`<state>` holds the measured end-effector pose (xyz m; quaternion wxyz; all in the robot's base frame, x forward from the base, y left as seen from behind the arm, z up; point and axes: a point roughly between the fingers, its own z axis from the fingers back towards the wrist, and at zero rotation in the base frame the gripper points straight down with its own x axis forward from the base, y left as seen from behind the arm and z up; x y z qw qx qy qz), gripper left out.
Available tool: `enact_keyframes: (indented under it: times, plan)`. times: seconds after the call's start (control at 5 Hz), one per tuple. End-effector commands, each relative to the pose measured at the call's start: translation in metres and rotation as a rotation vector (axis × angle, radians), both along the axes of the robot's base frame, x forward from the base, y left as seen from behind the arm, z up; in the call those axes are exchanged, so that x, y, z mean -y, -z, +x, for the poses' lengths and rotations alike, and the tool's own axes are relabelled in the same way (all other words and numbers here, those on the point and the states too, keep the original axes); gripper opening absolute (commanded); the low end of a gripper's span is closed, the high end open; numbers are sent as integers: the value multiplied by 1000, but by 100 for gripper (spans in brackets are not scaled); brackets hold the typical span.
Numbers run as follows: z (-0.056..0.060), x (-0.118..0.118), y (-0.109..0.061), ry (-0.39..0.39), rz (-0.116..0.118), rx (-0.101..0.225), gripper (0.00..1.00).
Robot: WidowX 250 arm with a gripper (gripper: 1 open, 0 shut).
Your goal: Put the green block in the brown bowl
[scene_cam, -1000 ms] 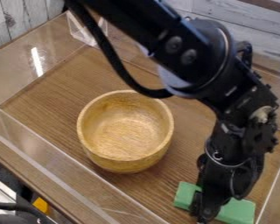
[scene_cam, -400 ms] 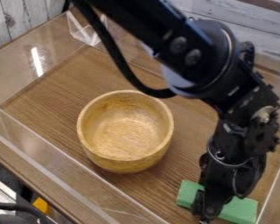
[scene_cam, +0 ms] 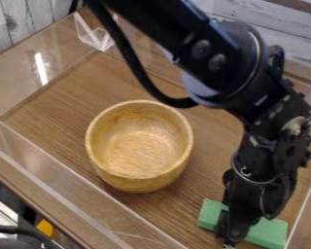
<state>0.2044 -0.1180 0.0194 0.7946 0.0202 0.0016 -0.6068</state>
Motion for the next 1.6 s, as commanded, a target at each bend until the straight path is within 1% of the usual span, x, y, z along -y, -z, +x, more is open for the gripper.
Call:
enact_keyframes:
  times: [0.0,1.4]
  plan:
    - [3,-3,3,-13,5,0,0]
    - [6,-5,3,-29,16,-5,0]
